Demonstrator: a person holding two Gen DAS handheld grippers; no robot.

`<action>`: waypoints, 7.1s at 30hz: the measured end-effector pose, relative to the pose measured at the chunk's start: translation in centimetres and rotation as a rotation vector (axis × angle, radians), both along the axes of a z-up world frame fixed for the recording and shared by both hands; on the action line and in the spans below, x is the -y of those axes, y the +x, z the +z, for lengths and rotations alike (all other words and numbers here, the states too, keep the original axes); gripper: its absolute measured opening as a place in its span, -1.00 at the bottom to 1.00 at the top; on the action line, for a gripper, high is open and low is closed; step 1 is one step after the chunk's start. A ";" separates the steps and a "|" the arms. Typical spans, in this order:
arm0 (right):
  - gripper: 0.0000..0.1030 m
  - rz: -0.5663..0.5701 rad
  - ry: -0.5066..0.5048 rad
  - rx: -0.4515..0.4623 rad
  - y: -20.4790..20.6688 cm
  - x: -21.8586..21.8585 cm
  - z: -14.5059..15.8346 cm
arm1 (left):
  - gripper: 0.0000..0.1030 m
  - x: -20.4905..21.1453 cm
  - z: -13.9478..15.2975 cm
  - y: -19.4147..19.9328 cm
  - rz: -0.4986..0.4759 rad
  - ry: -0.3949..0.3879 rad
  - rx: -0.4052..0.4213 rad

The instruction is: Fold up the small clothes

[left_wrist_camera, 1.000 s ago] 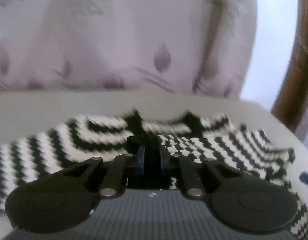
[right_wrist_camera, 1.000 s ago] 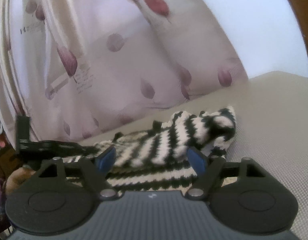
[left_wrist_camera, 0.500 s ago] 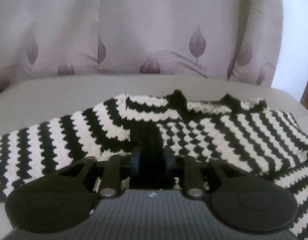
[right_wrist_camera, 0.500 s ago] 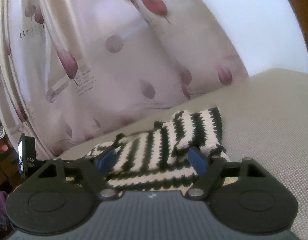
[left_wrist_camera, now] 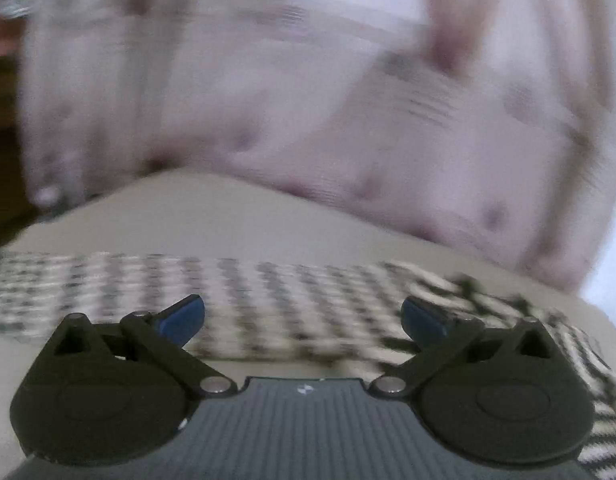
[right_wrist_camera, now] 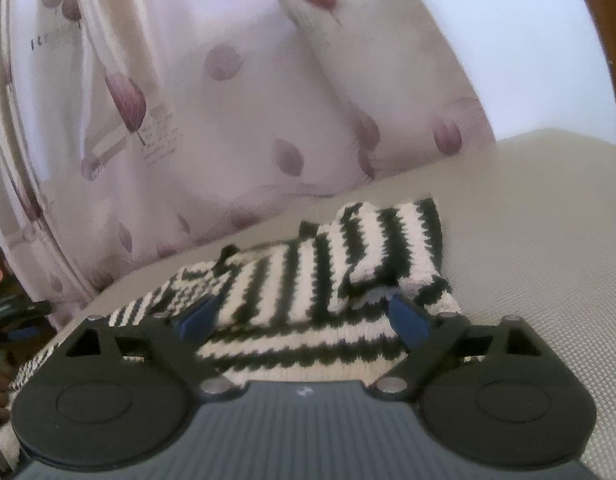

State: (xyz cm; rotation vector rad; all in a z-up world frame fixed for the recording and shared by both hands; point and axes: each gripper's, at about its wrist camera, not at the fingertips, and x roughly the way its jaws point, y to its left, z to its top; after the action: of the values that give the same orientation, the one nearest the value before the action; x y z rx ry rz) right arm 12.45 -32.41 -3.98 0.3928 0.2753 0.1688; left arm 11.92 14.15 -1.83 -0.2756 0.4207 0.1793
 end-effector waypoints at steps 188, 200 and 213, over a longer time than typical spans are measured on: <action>0.25 0.170 0.136 -0.264 -15.3 5.3 -4.0 | 0.95 3.5 -5.8 -9.9 -0.590 -0.231 -0.240; -0.63 0.190 0.134 -0.250 -15.2 5.3 -3.8 | -0.73 2.8 -6.6 -9.7 -0.586 -0.323 -0.211; 0.19 0.183 0.220 -0.321 -14.8 6.0 -4.8 | 0.33 3.5 -6.5 -9.1 -0.665 -0.348 -0.232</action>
State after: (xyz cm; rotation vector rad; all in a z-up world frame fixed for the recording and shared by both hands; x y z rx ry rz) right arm -2.30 -38.41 -8.81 0.6146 0.6126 0.3184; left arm 2.83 10.65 -8.37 -0.4429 0.7522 -0.5233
